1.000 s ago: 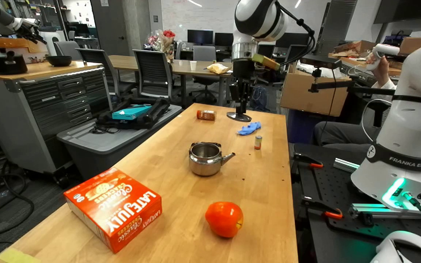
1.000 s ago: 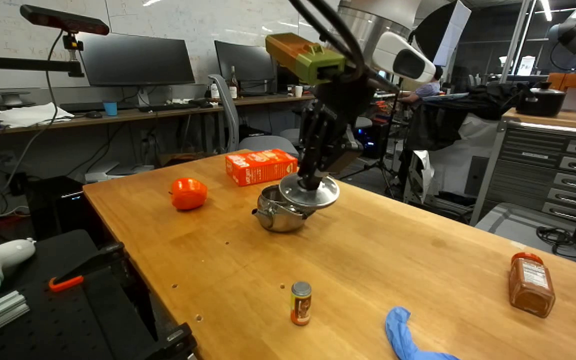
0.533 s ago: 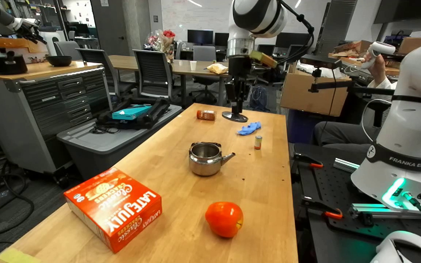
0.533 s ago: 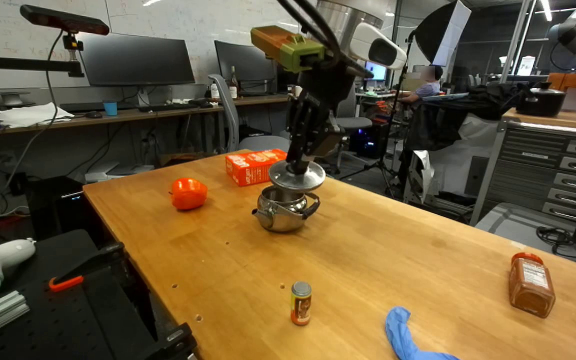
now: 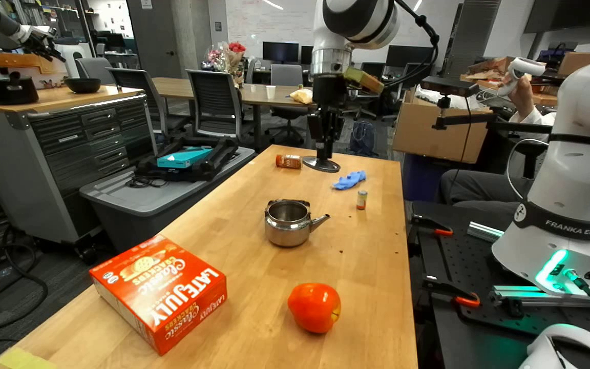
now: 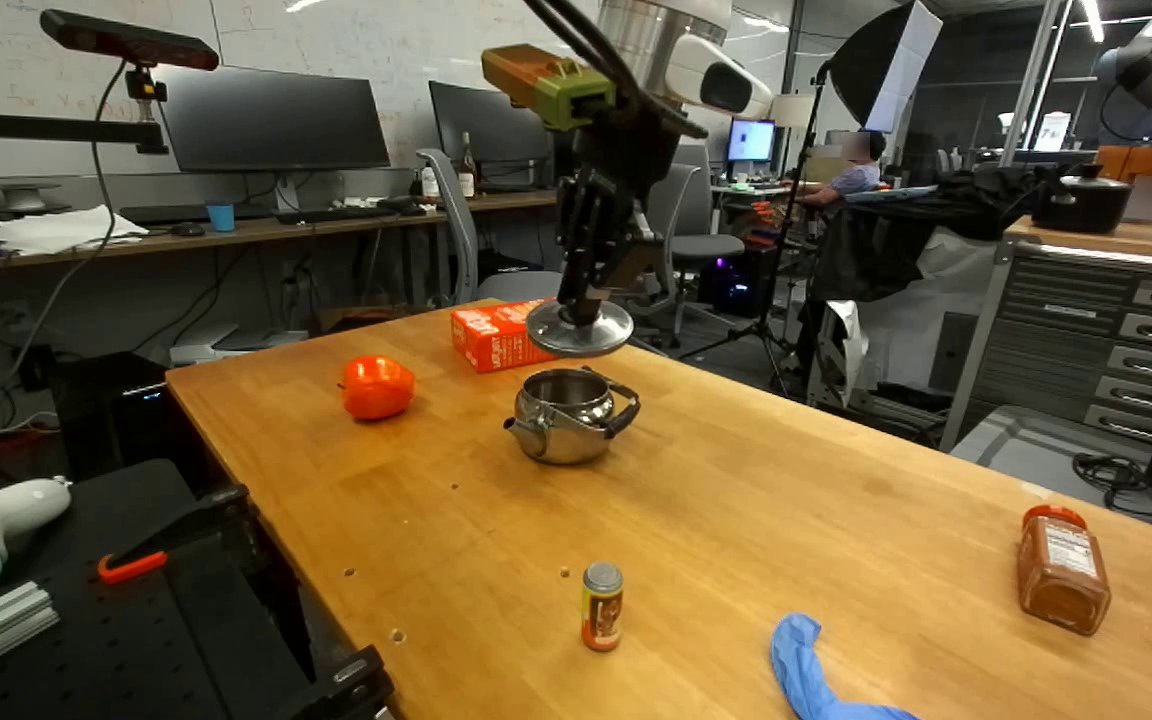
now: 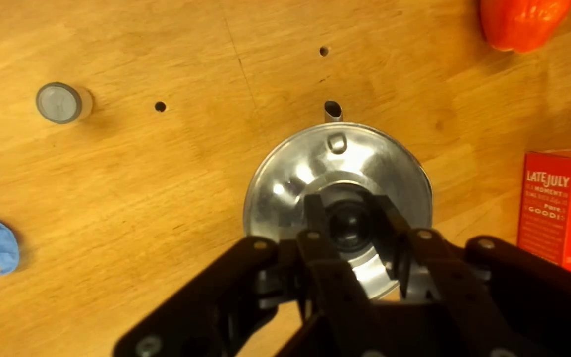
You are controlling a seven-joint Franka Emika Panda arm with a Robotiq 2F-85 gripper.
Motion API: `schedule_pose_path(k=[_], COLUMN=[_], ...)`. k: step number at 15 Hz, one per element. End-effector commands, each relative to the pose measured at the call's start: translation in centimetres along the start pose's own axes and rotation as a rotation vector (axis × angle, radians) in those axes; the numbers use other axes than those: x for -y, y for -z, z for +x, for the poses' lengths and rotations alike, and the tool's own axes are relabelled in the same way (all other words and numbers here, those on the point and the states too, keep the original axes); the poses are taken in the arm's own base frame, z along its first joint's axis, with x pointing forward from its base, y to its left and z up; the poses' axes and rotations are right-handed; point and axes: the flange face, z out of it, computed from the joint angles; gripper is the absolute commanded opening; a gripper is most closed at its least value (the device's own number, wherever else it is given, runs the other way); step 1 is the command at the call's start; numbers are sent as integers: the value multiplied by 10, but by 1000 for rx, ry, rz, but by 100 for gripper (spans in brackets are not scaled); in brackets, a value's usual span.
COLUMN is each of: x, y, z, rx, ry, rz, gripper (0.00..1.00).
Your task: Put the lid on top of the kettle.
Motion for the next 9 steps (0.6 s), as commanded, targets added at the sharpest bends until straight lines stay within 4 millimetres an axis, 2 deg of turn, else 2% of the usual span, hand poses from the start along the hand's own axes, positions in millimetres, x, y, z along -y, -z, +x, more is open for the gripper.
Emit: schedule_pose_path(k=[1,9], x=[20,54], y=[8,1], z=[0,3], rx=[-35,-31], ry=[-12,-7], rz=[17,9], gripper=[12,13])
